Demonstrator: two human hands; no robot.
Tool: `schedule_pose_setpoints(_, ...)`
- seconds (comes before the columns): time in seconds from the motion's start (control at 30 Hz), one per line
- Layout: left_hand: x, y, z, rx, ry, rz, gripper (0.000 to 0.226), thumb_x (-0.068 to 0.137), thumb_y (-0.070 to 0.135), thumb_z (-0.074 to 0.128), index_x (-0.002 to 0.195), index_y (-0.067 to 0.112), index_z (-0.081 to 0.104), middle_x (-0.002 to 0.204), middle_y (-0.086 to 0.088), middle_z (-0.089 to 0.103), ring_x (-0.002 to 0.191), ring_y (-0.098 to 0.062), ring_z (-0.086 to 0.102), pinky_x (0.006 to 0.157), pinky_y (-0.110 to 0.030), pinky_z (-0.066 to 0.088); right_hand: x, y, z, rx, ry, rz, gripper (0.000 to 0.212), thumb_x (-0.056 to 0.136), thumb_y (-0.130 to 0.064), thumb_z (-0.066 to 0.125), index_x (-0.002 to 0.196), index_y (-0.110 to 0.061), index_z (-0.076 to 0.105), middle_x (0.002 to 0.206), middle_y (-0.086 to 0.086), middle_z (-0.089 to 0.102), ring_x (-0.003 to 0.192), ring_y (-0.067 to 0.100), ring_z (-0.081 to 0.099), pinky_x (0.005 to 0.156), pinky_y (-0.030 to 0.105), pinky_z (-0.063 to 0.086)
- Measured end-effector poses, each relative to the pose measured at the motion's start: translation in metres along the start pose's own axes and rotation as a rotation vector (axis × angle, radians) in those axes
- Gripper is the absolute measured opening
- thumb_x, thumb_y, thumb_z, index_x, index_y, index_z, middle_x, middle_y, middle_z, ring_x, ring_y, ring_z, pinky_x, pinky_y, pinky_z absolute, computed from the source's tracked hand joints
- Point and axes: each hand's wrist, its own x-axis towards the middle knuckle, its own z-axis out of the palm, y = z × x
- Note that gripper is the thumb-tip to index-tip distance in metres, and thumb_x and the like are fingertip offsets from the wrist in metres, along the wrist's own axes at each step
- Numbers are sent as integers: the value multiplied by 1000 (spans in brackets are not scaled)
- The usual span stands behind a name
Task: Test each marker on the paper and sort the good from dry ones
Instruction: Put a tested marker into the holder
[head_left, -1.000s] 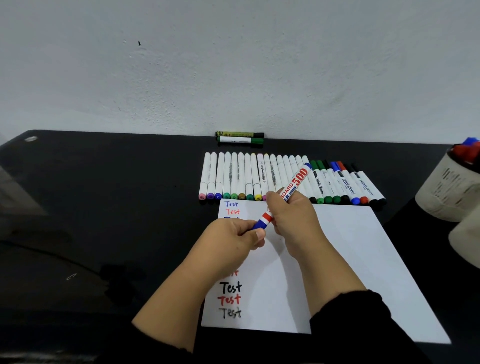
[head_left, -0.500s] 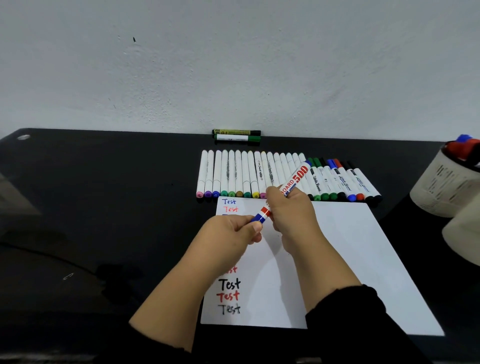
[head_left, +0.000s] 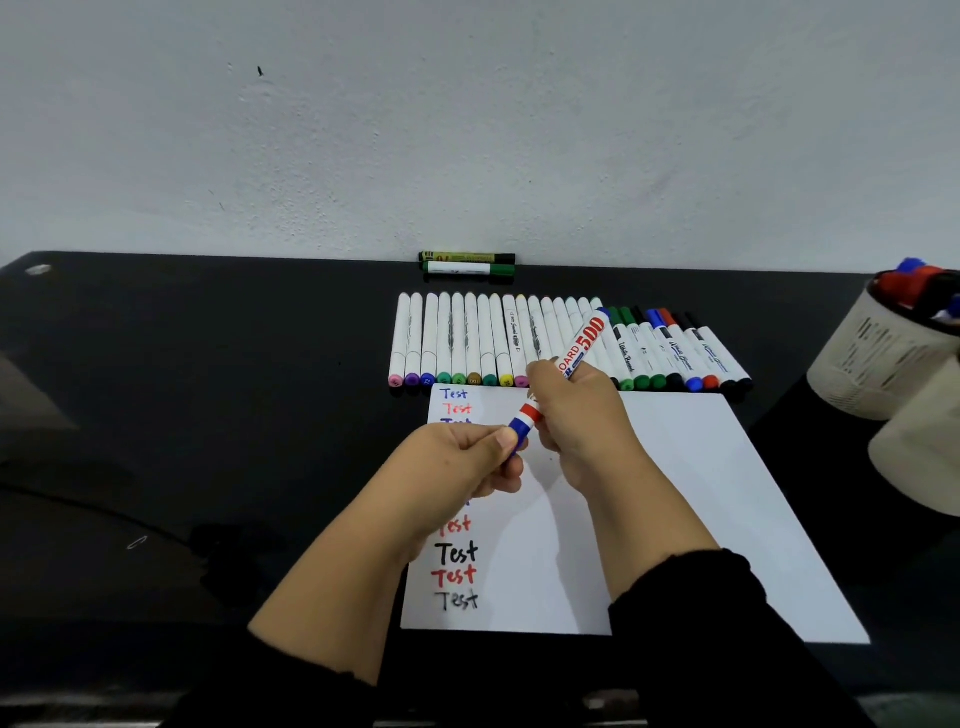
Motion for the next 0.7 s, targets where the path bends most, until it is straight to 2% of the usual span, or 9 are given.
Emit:
schedule_pose_setpoints(0.07, 1, 0, 3, 100, 87, 23, 18, 94, 30, 50, 93, 24, 67, 71, 13, 65, 73, 0, 61, 77, -23, 47, -1, 1, 2, -13, 29, 10, 19, 90, -22, 49, 73, -14, 43, 60, 2, 35, 53, 12, 30, 50, 25, 31)
schedule_pose_setpoints(0.13, 0, 2, 7, 234, 153, 45, 27, 95, 34, 48, 115, 23, 63, 73, 19, 59, 76, 1, 56, 64, -17, 41, -1, 1, 4, -10, 57, 23, 22, 90, -22, 49, 71, -15, 44, 62, 2, 38, 54, 12, 33, 51, 24, 32)
schedule_pose_setpoints(0.23, -2, 4, 11, 397, 178, 53, 41, 97, 38, 42, 137, 26, 46, 74, 24, 51, 83, -2, 51, 75, -21, 40, -4, -2, 6, -4, 73, 40, 20, 92, -23, 49, 72, -17, 47, 65, 1, 42, 54, 10, 36, 49, 22, 33)
schedule_pose_setpoints(0.33, -3, 4, 10, 525, 189, 57, 44, 98, 41, 37, 139, 28, 41, 92, 18, 59, 91, -7, 54, 80, -26, 47, -5, -3, 8, 8, 73, 46, 19, 92, -23, 49, 73, -17, 47, 65, 0, 42, 54, 10, 36, 48, 22, 31)
schedule_pose_setpoints(0.43, -5, 5, 7, 512, 189, 48, 42, 98, 39, 38, 138, 26, 43, 91, 17, 58, 92, -6, 54, 80, -25, 45, -6, -3, 11, 10, 62, 65, 20, 93, -24, 49, 74, -17, 47, 67, 1, 44, 57, 10, 38, 51, 22, 33)
schedule_pose_setpoints(0.47, -6, 5, 7, 550, 191, 48, 43, 98, 40, 37, 139, 27, 42, 97, 14, 60, 95, -8, 55, 83, -27, 47, -6, -3, 12, 17, 63, 69, 20, 93, -23, 49, 74, -17, 46, 67, 2, 44, 57, 9, 38, 51, 22, 34)
schedule_pose_setpoints(0.57, -10, 8, 8, 812, 217, 84, 45, 99, 42, 28, 141, 27, 36, 118, 3, 59, 99, -14, 58, 85, -31, 51, -7, -4, 13, 29, 74, 83, 21, 92, -22, 49, 73, -17, 45, 66, 1, 43, 55, 9, 38, 49, 21, 33)
schedule_pose_setpoints(0.7, -11, 8, 9, 1000, 234, 126, 45, 100, 42, 23, 138, 21, 36, 110, 1, 57, 92, -12, 58, 81, -29, 52, -8, -4, 14, 34, 76, 89, 19, 92, -21, 49, 74, -17, 45, 67, 0, 46, 55, 8, 41, 47, 20, 34)
